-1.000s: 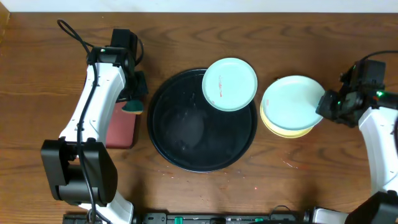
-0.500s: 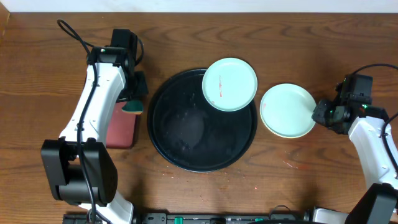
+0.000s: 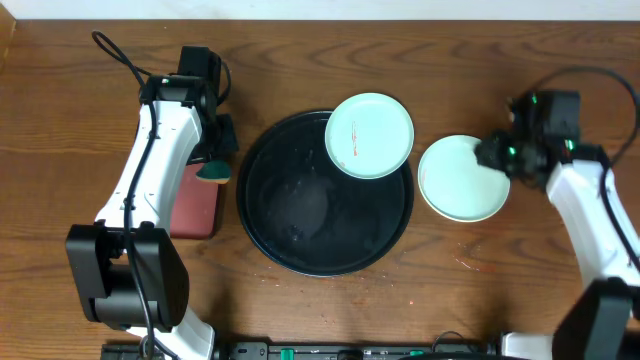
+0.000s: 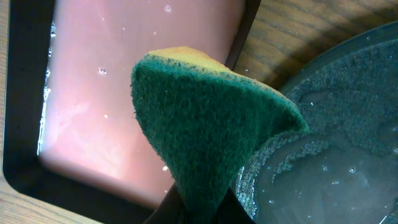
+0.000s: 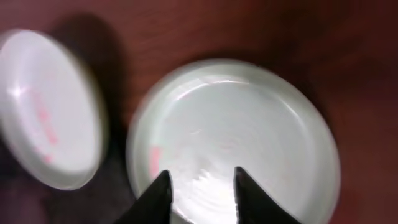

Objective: Clean dirty plates on tray and stack at the side
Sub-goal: 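Move the right gripper to the remaining green plate and pinch its rim, then bring the sponge in the left gripper onto the last green plate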

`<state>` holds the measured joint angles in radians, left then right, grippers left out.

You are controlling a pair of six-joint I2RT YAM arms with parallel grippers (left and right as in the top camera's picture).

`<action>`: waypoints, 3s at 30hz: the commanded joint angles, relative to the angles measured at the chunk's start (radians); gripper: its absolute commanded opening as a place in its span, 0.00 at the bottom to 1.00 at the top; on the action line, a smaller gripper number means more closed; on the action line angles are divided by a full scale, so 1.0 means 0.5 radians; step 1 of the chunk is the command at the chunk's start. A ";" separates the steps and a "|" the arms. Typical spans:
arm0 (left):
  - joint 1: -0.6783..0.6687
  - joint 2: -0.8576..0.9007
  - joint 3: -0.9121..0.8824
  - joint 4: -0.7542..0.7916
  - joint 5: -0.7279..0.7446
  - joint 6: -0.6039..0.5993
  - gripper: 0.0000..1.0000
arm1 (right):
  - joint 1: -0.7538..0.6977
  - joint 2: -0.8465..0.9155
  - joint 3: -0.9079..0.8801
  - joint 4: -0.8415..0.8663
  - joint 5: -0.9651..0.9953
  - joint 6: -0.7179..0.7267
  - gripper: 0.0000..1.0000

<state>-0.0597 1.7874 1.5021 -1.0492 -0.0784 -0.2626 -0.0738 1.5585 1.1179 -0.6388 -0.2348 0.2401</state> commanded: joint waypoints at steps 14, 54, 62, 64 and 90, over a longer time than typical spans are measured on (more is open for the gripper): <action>0.007 -0.059 0.014 -0.001 -0.024 -0.018 0.08 | 0.447 0.903 0.777 0.076 -0.223 -0.335 0.43; 0.007 -0.059 0.014 -0.002 -0.024 -0.018 0.07 | 0.762 1.010 0.921 -0.380 -0.330 -0.073 0.01; 0.004 -0.059 0.014 -0.001 -0.016 -0.018 0.08 | 0.921 1.011 0.819 -0.435 -0.192 0.218 0.01; 0.001 -0.059 0.014 0.004 0.007 -0.018 0.08 | 0.961 1.011 0.796 -0.435 -0.128 0.273 0.01; -0.575 0.055 0.011 0.137 0.195 -0.116 0.08 | 1.089 1.106 0.636 -0.270 -0.071 0.365 0.01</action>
<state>-0.3126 1.7889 1.5021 -0.9863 0.0200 -0.2867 0.4706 2.0880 1.4441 -0.7765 -0.2615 0.4103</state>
